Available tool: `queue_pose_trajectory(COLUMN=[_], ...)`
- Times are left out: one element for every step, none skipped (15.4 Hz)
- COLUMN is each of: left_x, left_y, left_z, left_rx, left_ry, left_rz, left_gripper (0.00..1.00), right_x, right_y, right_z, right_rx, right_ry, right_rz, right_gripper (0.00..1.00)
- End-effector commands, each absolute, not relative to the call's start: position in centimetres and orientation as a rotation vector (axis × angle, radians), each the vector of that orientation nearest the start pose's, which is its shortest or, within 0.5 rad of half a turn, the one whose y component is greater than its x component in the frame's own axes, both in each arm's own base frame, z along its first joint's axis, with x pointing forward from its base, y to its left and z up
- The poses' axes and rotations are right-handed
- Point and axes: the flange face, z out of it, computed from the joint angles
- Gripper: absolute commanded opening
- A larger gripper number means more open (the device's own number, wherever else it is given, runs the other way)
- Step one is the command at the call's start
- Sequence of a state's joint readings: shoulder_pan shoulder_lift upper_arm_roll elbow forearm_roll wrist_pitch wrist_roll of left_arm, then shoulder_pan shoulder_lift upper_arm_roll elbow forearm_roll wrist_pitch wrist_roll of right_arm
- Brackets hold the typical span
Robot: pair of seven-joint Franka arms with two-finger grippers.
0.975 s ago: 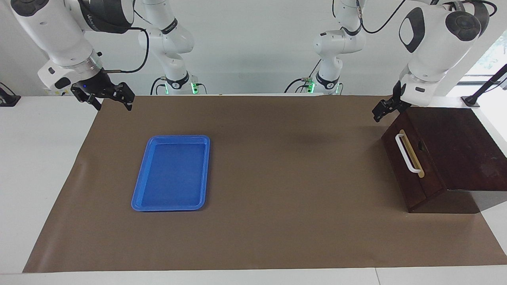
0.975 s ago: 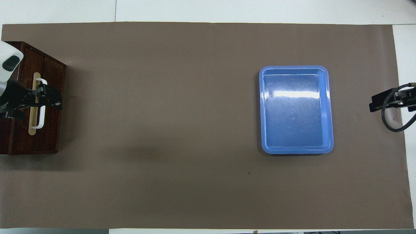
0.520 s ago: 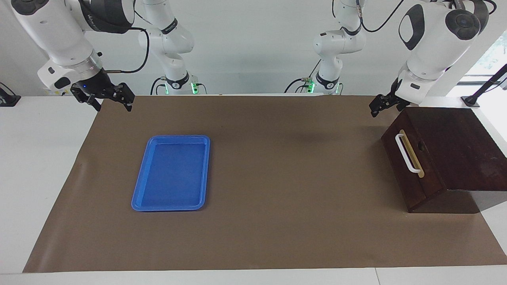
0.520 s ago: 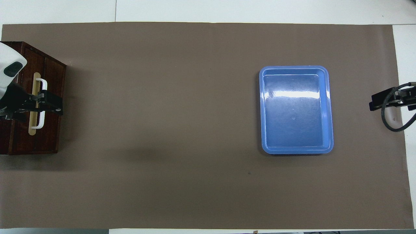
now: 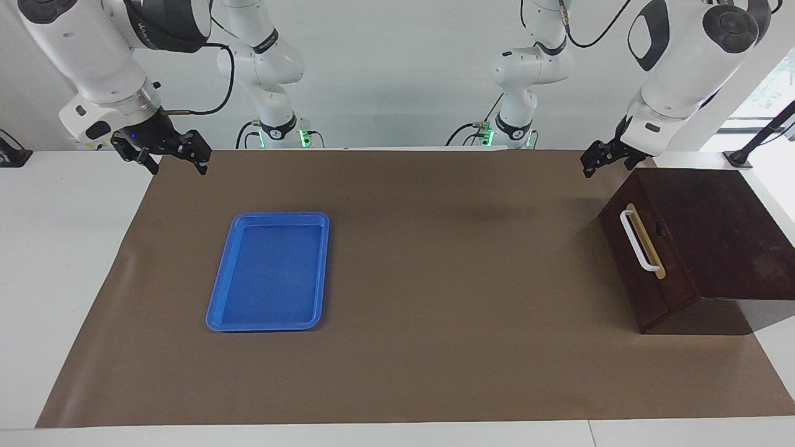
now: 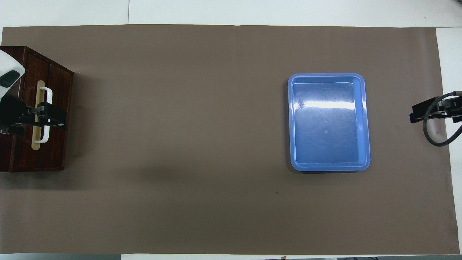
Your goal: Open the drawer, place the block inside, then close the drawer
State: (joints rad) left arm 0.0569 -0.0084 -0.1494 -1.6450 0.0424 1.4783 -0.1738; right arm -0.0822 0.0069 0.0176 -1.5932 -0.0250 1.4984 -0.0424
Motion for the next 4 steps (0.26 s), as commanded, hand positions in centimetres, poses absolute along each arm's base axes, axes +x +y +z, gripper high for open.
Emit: queue_pose_trajectory(left_x=[52.96,52.94,52.92,52.83], left_y=[-4.83,-4.83,-4.84,-4.68], left_z=[59.28,59.20,59.17,59.06], left_rx=[-3.079,-3.079,-3.079,-3.078], left_ry=[-0.096,-0.096,-0.096,-0.101], left_rz=[0.253,0.258,0.255,0.258], left_gripper=[1.00,1.00,1.00,1.00], right_x=[54.55,54.56,54.55,54.56], right_y=[-3.69,-3.69,-3.77,-3.69], right_z=[60.58,60.52,60.52,60.52], right_rx=[-3.149,-3.149,-3.149,-3.149], right_ry=[0.041,0.041,0.041,0.039], right_rz=[0.144,0.144,0.144,0.144], right_gripper=[1.00,1.00,1.00,1.00])
